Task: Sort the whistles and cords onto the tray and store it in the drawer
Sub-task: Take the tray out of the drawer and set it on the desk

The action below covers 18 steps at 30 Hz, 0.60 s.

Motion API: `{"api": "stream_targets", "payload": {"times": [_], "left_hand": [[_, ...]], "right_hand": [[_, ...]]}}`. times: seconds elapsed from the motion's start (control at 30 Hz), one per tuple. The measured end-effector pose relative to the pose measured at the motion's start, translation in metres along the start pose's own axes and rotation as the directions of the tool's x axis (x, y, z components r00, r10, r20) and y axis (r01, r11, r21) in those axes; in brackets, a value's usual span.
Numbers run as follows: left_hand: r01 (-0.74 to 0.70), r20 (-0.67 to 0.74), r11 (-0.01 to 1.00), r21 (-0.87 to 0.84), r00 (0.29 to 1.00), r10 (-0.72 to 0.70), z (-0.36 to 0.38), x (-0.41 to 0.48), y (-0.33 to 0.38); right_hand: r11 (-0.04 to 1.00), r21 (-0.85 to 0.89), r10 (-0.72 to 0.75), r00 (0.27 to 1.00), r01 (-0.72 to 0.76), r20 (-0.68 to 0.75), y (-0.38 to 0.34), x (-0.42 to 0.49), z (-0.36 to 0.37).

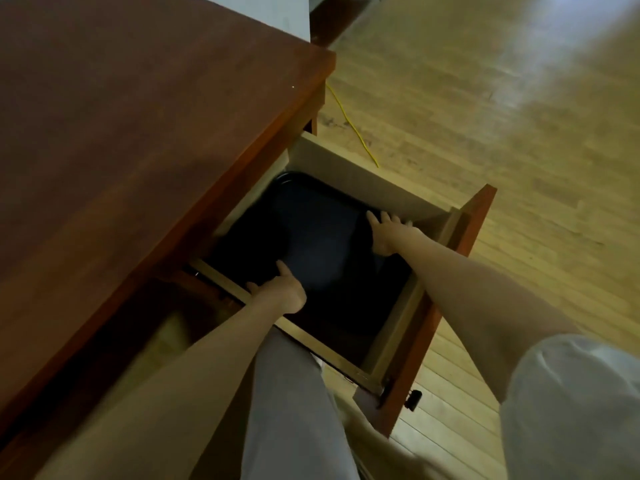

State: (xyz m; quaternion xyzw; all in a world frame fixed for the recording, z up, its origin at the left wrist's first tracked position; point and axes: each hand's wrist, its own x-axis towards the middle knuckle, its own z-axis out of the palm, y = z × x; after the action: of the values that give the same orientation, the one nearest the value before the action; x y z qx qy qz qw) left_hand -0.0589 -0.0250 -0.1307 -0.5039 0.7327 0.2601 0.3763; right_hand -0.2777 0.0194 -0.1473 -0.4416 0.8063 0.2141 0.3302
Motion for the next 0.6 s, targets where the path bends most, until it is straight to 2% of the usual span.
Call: {"api": "stream_targets", "payload": {"times": [0.2,0.33,0.5,0.6], "left_hand": [[0.116,0.04,0.916,-0.385,0.993,-0.108,0.006,0.019,0.019],[0.184,-0.043,0.861,-0.475,0.972,-0.231,0.013,0.025,0.028],[0.214,0.004,0.668,-0.713,0.954,-0.301,0.018,0.028,0.025],[0.19,0.04,0.491,-0.85,0.953,-0.3,0.015,0.033,0.017]], "right_hand": [[0.999,-0.007,0.033,0.985,-0.034,-0.168,-0.001,0.021,0.006],[0.998,-0.014,0.056,0.981,-0.06,-0.187,-0.005,0.025,0.011],[0.999,-0.028,0.035,0.975,-0.043,-0.22,-0.001,0.025,0.014],[0.999,0.001,0.031,0.963,-0.032,-0.268,-0.001,0.02,0.015]]}}
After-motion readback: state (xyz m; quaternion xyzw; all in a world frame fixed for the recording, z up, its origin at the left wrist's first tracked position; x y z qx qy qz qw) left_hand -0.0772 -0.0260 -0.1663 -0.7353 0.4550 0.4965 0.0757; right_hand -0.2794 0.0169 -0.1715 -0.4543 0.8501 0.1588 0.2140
